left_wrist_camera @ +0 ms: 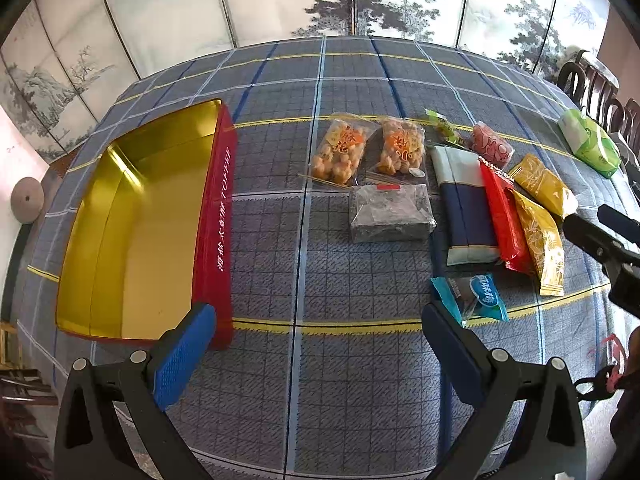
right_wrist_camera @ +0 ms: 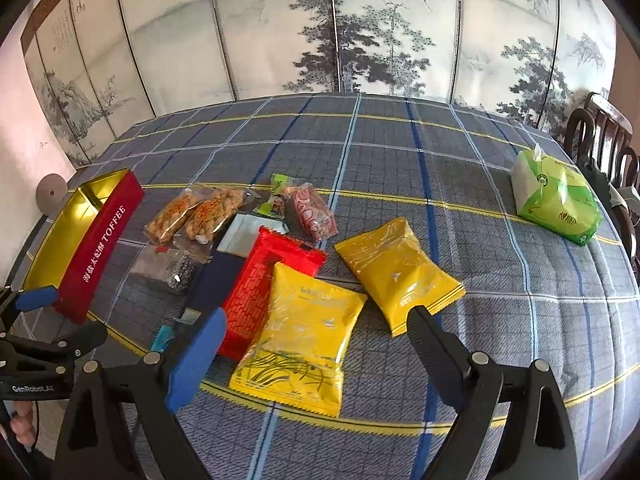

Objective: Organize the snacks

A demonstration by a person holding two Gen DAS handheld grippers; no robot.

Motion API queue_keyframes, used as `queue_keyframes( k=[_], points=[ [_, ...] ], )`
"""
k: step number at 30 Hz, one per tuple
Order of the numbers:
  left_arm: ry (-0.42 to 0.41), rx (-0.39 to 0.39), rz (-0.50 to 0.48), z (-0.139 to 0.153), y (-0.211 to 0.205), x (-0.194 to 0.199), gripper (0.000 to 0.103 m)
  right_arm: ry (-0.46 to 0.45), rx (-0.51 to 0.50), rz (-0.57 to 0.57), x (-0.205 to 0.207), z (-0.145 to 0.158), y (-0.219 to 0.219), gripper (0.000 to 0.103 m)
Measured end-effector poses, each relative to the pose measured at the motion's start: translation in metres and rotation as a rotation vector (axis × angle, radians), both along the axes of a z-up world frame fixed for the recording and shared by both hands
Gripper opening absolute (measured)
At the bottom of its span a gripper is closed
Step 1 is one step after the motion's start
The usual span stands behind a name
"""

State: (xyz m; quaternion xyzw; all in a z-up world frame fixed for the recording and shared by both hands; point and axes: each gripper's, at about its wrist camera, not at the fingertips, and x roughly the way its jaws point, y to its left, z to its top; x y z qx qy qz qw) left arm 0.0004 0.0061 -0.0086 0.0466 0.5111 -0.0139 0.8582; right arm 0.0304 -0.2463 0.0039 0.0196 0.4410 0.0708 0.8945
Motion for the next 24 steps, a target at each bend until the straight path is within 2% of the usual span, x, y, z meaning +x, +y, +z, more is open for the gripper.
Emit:
queue_keyframes(
  k=[3,11,17,24],
  points=[
    [0.004,0.001,0.003,-0.002,0.0,0.001,0.102,-0.001,-0.004,0.003,0.005,-0.002,-0.007,0.093],
    [0.015,0.002,0.004,-0.006,-0.001,0.006,0.102,0.018,-0.052,0.029,0.03,-0.017,-0.029,0.074],
    [0.025,0.009,0.002,-0.01,-0.002,0.011,0.102,0.052,-0.059,0.046,0.058,-0.031,-0.049,0.074],
    [0.031,0.016,-0.003,-0.011,-0.004,0.015,0.102,0.088,-0.071,0.113,0.075,-0.049,-0.052,0.074]
  ],
)
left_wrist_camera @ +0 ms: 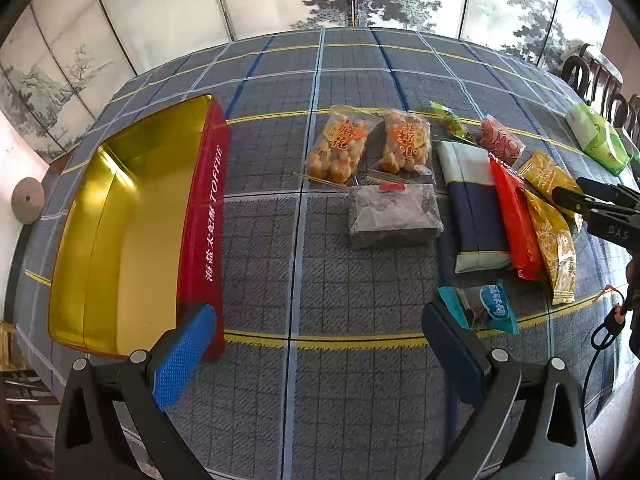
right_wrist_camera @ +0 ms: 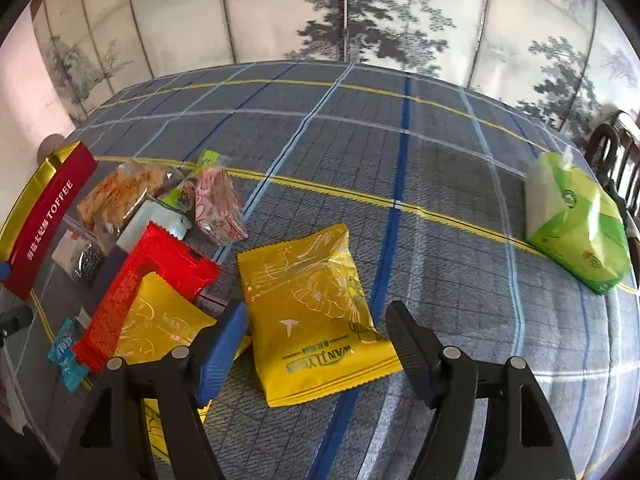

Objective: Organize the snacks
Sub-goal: 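Lower the right gripper onto the yellow WANJYUAN packet and close it, then grasp the clear bag of dark snacks with the left gripper while the right holds the yellow packet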

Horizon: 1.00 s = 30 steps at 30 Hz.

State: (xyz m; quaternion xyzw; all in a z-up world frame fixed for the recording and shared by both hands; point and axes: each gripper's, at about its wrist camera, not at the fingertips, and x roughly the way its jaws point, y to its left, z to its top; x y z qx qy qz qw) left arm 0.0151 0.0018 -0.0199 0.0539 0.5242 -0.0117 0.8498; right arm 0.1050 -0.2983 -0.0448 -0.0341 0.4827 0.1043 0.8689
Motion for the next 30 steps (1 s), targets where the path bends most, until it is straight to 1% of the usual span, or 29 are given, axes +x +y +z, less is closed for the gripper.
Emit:
queue_keyframes(
  k=[7,8,9,13,14,18,23,26,30],
  points=[
    [0.005,0.009,0.012,-0.001,0.0,0.006,0.102,0.001,0.014,0.027,0.005,-0.009,0.002,0.073],
    [0.006,0.008,0.014,-0.001,0.0,0.007,0.102,-0.007,0.006,0.026,0.004,-0.009,0.003,0.072],
    [0.007,0.008,0.015,-0.001,0.0,0.007,0.102,-0.016,-0.002,0.026,0.003,-0.009,0.005,0.067],
    [0.004,0.01,0.025,-0.001,0.002,0.01,0.102,-0.038,0.003,0.011,0.0,-0.009,0.007,0.061],
    [0.004,0.009,0.029,-0.001,0.003,0.011,0.102,-0.042,0.01,0.005,-0.002,-0.009,0.006,0.061],
    [0.006,-0.004,0.03,0.0,0.004,0.013,0.102,-0.065,0.01,-0.052,-0.009,-0.009,0.002,0.061],
    [-0.03,-0.039,0.002,0.007,0.002,0.017,0.102,-0.088,0.001,-0.183,-0.02,-0.01,-0.013,0.061],
    [-0.034,-0.051,-0.018,0.008,-0.002,0.024,0.102,-0.095,-0.004,-0.259,-0.025,-0.011,-0.023,0.061],
    [-0.038,-0.07,-0.037,0.008,-0.01,0.035,0.102,-0.093,-0.006,-0.295,-0.028,-0.012,-0.03,0.061]
  ],
)
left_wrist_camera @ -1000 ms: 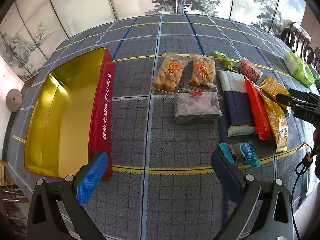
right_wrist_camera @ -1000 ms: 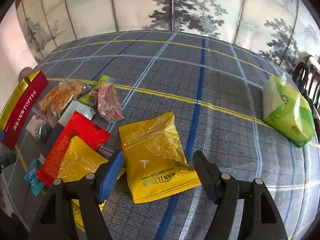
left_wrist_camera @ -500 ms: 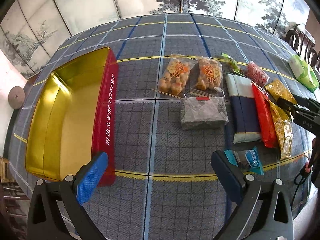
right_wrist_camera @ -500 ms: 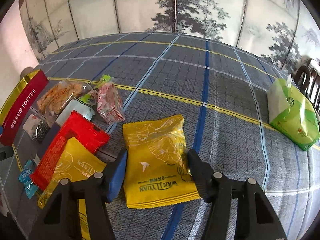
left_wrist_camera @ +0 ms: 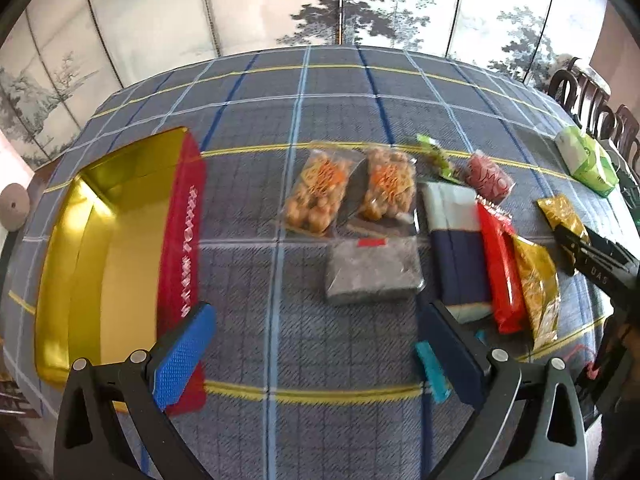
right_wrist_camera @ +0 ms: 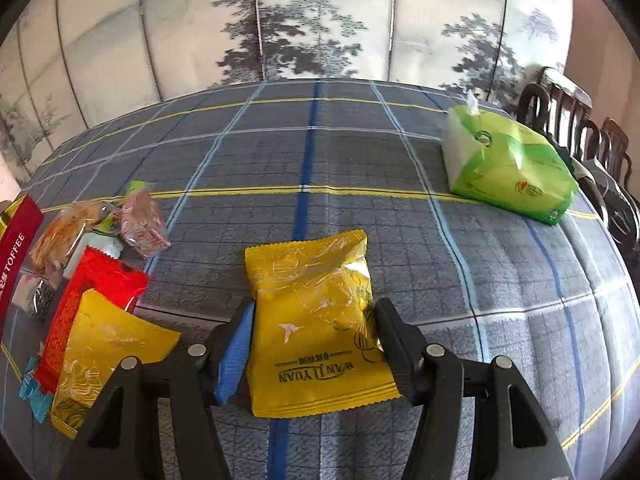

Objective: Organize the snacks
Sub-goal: 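Grasp the clear bag of dark snacks with the left gripper while the right holds the yellow packet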

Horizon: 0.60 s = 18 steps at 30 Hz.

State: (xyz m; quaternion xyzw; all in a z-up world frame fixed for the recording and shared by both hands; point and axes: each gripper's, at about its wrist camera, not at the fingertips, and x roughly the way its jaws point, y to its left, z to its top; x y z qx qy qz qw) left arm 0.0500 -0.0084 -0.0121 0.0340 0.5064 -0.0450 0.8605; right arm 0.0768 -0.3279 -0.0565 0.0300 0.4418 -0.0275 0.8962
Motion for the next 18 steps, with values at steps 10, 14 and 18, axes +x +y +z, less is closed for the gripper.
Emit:
queue_keyframes(
  k=[10,14,18],
  points=[
    [0.041,-0.009,-0.02,-0.017,-0.017,0.025,0.102,0.001,-0.006,-0.003,0.0,0.0,-0.001,0.061],
    [0.058,-0.002,-0.001,-0.026,-0.017,0.031,0.101,0.004,-0.005,-0.005,0.002,-0.001,0.002,0.062],
    [0.057,0.002,-0.011,-0.028,-0.018,0.033,0.096,0.003,-0.006,-0.006,0.001,-0.001,0.002,0.063]
  ],
)
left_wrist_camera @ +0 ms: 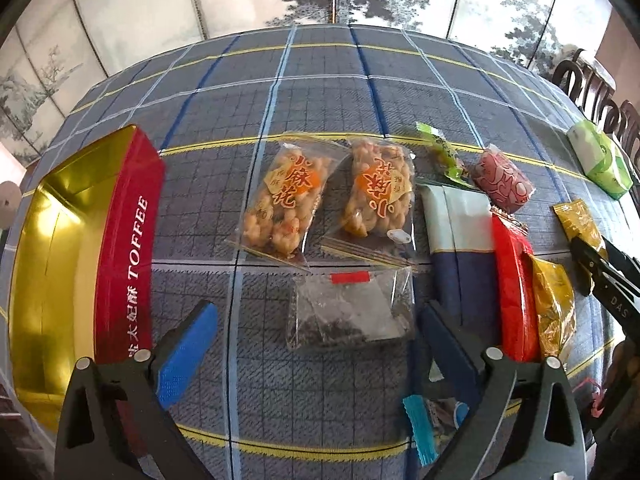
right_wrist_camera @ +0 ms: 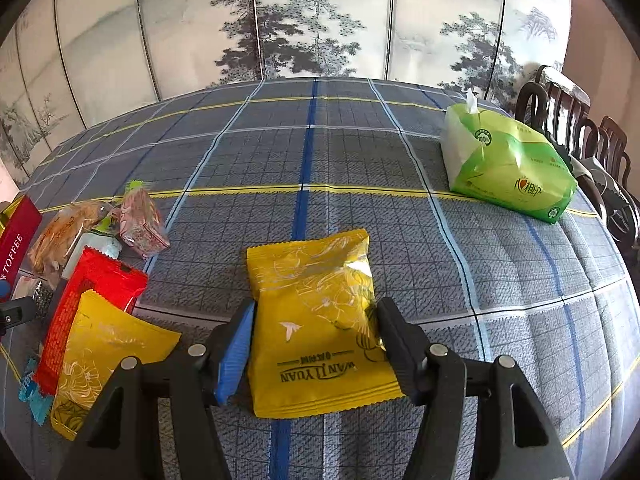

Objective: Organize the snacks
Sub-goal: 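Grasp the clear bag of dark snacks with the left gripper while the right holds the yellow packet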

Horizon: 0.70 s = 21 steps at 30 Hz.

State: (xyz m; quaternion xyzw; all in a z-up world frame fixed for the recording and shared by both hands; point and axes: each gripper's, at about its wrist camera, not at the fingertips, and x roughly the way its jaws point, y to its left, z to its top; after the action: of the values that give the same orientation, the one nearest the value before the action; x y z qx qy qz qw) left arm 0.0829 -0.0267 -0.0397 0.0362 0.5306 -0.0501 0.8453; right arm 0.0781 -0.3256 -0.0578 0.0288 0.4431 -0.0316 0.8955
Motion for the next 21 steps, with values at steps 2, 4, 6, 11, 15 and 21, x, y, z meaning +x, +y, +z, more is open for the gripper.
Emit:
queue_keyframes(
  k=[2,4,6,11,15,21],
  points=[
    [0.006,0.001,-0.008,-0.002,-0.001,0.001,0.091,0.0,0.001,0.0,0.0,0.0,0.0,0.063],
    [0.015,-0.013,-0.013,-0.005,-0.002,0.002,0.083,0.0,0.001,0.0,0.001,0.0,0.001,0.063],
    [0.024,-0.018,-0.017,-0.007,-0.002,0.002,0.074,0.0,0.001,0.0,0.0,0.0,0.0,0.063],
    [0.031,-0.035,-0.025,-0.009,-0.003,0.0,0.056,0.0,0.001,0.0,0.001,0.0,0.0,0.063],
    [0.031,-0.057,-0.023,-0.008,0.002,-0.004,0.054,0.0,0.0,0.0,0.001,0.0,0.0,0.063],
    [0.024,-0.054,-0.03,-0.004,0.005,-0.014,0.054,0.001,-0.002,0.0,0.001,0.0,0.001,0.063]
  ],
)
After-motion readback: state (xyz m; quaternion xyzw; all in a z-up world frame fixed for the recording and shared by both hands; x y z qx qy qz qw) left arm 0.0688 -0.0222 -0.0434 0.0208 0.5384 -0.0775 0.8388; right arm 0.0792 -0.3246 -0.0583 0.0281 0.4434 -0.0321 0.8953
